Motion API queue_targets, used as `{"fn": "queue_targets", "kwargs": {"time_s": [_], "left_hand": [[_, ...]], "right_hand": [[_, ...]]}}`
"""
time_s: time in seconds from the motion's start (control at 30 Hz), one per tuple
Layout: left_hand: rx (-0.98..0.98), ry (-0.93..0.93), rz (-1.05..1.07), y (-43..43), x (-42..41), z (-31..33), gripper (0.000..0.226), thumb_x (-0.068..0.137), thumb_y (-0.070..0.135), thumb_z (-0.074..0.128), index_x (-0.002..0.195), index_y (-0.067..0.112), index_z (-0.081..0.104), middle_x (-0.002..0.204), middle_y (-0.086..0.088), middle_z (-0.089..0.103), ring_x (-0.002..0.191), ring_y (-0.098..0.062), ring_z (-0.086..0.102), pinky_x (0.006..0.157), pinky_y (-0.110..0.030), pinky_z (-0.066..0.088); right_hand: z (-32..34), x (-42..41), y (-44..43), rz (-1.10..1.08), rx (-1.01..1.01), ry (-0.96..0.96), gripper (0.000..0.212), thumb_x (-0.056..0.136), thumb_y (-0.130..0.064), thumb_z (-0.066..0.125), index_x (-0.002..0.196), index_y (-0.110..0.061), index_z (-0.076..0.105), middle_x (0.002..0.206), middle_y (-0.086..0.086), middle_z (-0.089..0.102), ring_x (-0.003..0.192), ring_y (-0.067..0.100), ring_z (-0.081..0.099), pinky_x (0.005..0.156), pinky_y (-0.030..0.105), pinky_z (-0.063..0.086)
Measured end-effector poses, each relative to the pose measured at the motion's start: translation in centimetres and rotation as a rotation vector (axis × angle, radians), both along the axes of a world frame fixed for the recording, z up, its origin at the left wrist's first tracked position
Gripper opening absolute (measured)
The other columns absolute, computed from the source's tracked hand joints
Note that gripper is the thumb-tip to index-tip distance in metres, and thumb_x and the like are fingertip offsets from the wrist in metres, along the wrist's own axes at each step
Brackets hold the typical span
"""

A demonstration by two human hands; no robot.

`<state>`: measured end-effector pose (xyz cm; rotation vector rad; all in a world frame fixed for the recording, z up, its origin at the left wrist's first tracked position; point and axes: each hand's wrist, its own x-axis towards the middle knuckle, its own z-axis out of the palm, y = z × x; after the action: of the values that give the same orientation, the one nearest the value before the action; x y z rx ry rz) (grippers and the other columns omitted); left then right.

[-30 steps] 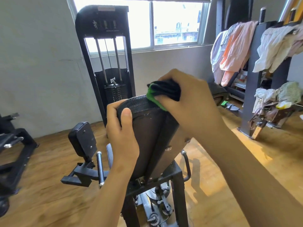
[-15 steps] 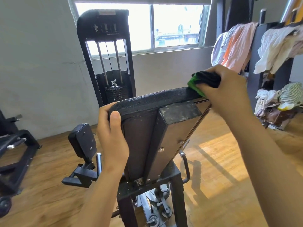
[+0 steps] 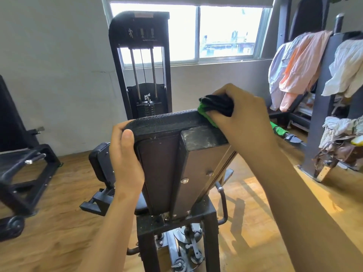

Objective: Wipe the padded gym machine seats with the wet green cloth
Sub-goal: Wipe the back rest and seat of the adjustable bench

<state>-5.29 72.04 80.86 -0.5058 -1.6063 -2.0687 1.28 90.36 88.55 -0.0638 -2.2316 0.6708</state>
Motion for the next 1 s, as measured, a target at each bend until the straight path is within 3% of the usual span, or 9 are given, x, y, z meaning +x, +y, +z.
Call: {"fn": "queue_targets", "kwargs": {"time_s": [0.07,0.2,0.37,0.47,0.6,0.7,0.8,0.9,1.0], "left_hand": [[-0.001,-0.012,-0.014,0.0,-0.1,-0.1,0.038,0.078,0.051,0.04,0.096,0.021,0.055,0.09,0.006,0.058,0.081,0.002,0.057,0.07,-0.014,0.047],[-0.173,0.027,0.035,-1.1,-0.2,0.4,0.031,0.083,0.045,0.036,0.094,0.024,0.056,0.087,0.006,0.058,0.082,-0.006,0.055,0.073,-0.024,0.045],[-0.959,0.285,0.375,-2.2,0.5,5.3,0.038,0.087,0.049,0.036,0.093,0.024,0.064,0.085,0.006,0.064,0.084,-0.013,0.055,0.075,-0.031,0.041],[-1.234,0.381,0.341,0.6,2.1,9.2,0.051,0.084,0.064,0.033,0.102,0.029,0.066,0.103,0.011,0.068,0.097,-0.011,0.058,0.081,-0.025,0.037],[-1.388,0.389,0.249,7.4,4.3,10.7,0.066,0.08,0.07,0.024,0.131,0.036,0.048,0.132,0.015,0.055,0.115,-0.008,0.054,0.087,-0.024,0.039],[-1.501,0.445,0.325,12.4,5.0,9.4,0.062,0.091,0.069,0.023,0.133,0.029,0.046,0.127,0.01,0.057,0.111,-0.01,0.054,0.081,-0.022,0.037],[-1.497,0.367,0.458,15.8,4.7,7.8,0.054,0.099,0.053,0.017,0.125,0.022,0.054,0.115,0.003,0.062,0.105,-0.016,0.057,0.08,-0.025,0.037],[-1.452,0.296,0.584,17.2,4.6,6.9,0.055,0.098,0.045,0.014,0.111,0.019,0.061,0.099,0.0,0.065,0.091,-0.018,0.059,0.072,-0.025,0.034],[-1.418,0.232,0.582,17.2,4.9,6.7,0.052,0.097,0.045,0.017,0.109,0.021,0.061,0.097,0.003,0.065,0.087,-0.015,0.058,0.073,-0.023,0.036]], "right_hand": [[-0.2,0.2,0.9,-0.005,-0.023,0.021,0.025,0.086,-0.031,0.07,0.106,-0.017,0.065,0.098,0.001,0.067,0.088,0.014,0.057,0.073,0.018,0.045],[-1.1,1.0,4.1,-0.144,-0.084,0.092,0.028,0.086,-0.031,0.07,0.107,-0.014,0.065,0.1,0.006,0.068,0.094,0.023,0.061,0.086,0.041,0.05],[-1.4,0.8,6.8,-0.116,-0.304,0.085,0.02,0.084,-0.028,0.072,0.102,-0.02,0.067,0.088,-0.009,0.064,0.082,0.005,0.056,0.072,0.017,0.043],[-2.6,0.3,7.7,0.007,-0.549,0.124,0.017,0.084,-0.025,0.073,0.098,-0.018,0.068,0.082,-0.009,0.064,0.075,0.0,0.056,0.067,0.013,0.041],[-4.4,-0.3,8.8,0.085,-0.72,0.185,0.012,0.086,-0.024,0.07,0.096,-0.017,0.068,0.082,-0.004,0.065,0.075,0.001,0.057,0.067,0.015,0.044],[-6.3,-0.7,9.1,0.101,-0.806,0.208,0.011,0.088,-0.025,0.067,0.091,-0.015,0.065,0.08,0.001,0.062,0.073,0.005,0.055,0.067,0.02,0.046],[-8.7,-1.3,9.5,0.147,-0.851,0.118,0.02,0.092,-0.024,0.064,0.084,-0.007,0.056,0.072,0.007,0.051,0.065,0.01,0.049,0.062,0.03,0.045],[-9.6,-1.2,10.3,0.209,-0.821,0.036,0.019,0.095,-0.021,0.06,0.083,-0.01,0.05,0.065,-0.005,0.044,0.057,-0.004,0.05,0.052,0.008,0.037],[-8.1,-1.2,11.1,0.306,-0.748,0.034,0.015,0.093,-0.024,0.06,0.087,-0.015,0.049,0.068,-0.014,0.045,0.064,-0.016,0.051,0.054,0.003,0.039]]}}
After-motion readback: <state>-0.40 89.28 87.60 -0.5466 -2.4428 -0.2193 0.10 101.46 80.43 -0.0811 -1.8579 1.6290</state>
